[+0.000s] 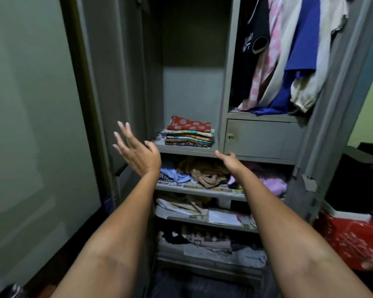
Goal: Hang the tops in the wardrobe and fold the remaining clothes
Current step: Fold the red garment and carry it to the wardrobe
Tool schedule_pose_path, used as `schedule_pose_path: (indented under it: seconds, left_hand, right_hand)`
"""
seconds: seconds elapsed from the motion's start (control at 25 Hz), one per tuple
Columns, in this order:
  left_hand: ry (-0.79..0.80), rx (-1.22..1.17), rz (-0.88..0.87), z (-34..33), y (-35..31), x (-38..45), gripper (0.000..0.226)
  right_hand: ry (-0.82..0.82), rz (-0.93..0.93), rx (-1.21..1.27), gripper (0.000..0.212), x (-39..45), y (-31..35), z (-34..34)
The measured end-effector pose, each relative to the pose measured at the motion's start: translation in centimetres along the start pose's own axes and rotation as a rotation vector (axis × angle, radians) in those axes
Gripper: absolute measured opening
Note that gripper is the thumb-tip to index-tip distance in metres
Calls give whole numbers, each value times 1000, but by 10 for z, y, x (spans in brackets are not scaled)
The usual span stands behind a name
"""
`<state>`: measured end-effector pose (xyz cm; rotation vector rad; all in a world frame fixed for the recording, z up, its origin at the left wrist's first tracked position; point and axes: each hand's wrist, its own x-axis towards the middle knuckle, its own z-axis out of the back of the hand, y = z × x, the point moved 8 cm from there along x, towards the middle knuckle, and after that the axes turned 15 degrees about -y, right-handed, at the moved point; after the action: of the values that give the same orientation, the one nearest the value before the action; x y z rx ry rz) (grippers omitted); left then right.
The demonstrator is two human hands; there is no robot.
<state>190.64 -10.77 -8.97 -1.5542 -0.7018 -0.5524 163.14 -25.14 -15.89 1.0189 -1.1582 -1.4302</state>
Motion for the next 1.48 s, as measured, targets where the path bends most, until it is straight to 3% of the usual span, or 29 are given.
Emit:
schedule_pose_path:
  seconds: [0.04,0.12,0.24,0.32,0.48,0.72,0.92,1.08,1.2,1.48]
  left_hand:
    - [-39,80,6,6,4,7,80]
    - [-72,207,183,10,29,27,91]
    - [49,148,653,-8,75,44,100]
    - [130,119,808,-20,85,46,98]
    - [140,194,608,-16,60,21,90]
    - [282,189,305,-37,8,-46,95]
    - [433,246,-104,-66,-31,-88,99]
    - [588,260,-340,-100,-53,-115,102]
    - [670,259,-408,-125,-67,-132,107]
    - [660,259,-606,-200,-96,-168,107]
  right_hand:
    - [2,21,-4,88,-4,0,2]
    - [-71,103,-88,80,-8,4,10]
    - [-501,378,-320,44,-27,25,54]
    - [-713,528,-350,31,-41,33,81]
    - [-905,530,-376,30,-42,20,114]
    - [-1147,553,-440,74,-56,11,162]
    - [-1336,398,-320,81,-41,20,243]
    - [-1311,440,-343,78,-24,32,254]
    - [-1306,541,-370,71,-20,30,239]
    - [-1008,882,-486,71,14,44,160]
